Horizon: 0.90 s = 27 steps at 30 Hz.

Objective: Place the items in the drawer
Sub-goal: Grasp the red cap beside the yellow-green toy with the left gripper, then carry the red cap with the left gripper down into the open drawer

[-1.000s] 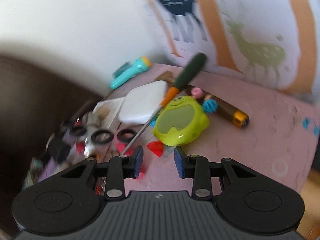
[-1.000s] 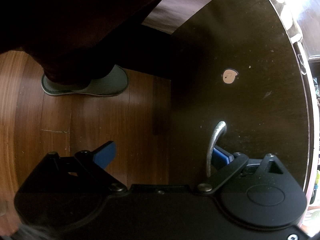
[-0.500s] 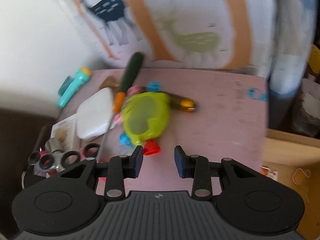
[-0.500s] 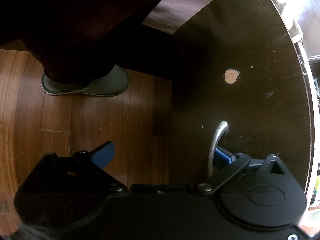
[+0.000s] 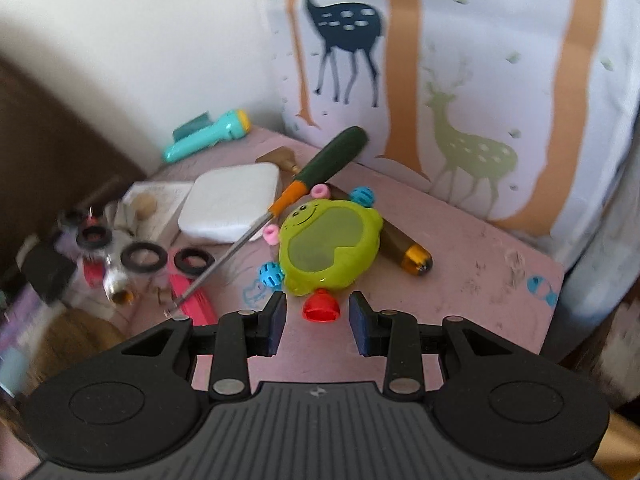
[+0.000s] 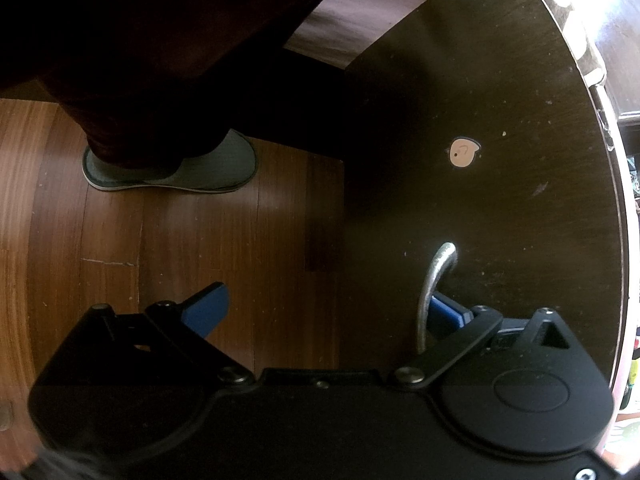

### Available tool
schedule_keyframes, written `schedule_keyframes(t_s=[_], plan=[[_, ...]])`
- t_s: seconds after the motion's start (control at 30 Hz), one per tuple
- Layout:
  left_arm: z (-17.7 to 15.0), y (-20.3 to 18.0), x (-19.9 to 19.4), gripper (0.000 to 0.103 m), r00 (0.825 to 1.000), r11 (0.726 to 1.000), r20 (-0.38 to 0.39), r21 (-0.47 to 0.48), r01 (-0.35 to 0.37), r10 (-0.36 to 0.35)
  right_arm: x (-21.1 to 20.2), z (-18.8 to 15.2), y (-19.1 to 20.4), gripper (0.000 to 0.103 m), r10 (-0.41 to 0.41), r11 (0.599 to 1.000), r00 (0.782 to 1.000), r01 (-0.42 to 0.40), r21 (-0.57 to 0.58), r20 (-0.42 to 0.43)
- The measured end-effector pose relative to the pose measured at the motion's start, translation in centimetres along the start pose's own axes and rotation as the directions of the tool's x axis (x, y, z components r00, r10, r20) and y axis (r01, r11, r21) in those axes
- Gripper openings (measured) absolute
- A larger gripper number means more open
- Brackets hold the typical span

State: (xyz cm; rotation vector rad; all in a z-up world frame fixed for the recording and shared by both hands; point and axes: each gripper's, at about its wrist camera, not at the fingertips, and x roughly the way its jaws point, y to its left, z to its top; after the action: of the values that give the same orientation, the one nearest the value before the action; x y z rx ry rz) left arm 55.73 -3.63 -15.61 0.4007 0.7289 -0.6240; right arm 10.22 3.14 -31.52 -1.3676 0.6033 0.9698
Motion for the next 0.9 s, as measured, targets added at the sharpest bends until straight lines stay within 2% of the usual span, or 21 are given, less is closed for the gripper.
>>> schedule_keyframes(t_s=[0.3, 0.33, 0.37, 0.5, 0.67, 0.8, 0.9], plan=[[-0.8, 0.3, 0.0, 0.033, 0.999, 0.981, 0.034, -0.195, 0.003, 0.004, 0.1, -0.3, -0.1, 0.103, 0.002, 1.0, 1.0, -0.002, -0.012, 0.009], [-0.9, 0.4, 0.1, 0.024, 0.999, 0.976, 0.038, -0.217, 0.004, 0.005, 0.1, -0.3, -0.1, 0.103, 0.002, 1.0, 1.0, -0.002, -0.012, 0.009], [-1.0, 0.4, 0.1, 0.019, 0.999, 0.971, 0.041, -0.238, 0.005, 0.005, 0.1, -0.3, -0.1, 0.103, 0.002, 1.0, 1.0, -0.002, -0.012, 0.008], [-1.7, 0.1, -0.7, 0.019, 0.998, 0.948, 0.062, -0.317, -0.002, 0.023, 0.2, -0.4, -0.1, 0.103, 0.003, 1.0, 1.0, -0.003, -0.01, 0.008], [-3.5, -0.2, -3.3, 0.018, 0.992, 0.889, 0.118, -0.457, 0.017, 0.042, 0.2, -0.3, -0.1, 0.103, 0.004, 1.0, 1.0, -0.003, -0.012, 0.008], [-5.0, -0.8, -5.5, 0.018, 0.985, 0.839, 0.171, -0.54, 0.066, 0.033, 0.2, -0.3, -0.1, 0.103, 0.004, 1.0, 1.0, -0.004, -0.013, 0.008], [-5.8, -1.5, -7.3, 0.018, 0.978, 0.811, 0.206, -0.577, 0.096, 0.031, 0.3, -0.3, -0.1, 0.103, 0.004, 1.0, 1.0, -0.004, -0.012, 0.006]])
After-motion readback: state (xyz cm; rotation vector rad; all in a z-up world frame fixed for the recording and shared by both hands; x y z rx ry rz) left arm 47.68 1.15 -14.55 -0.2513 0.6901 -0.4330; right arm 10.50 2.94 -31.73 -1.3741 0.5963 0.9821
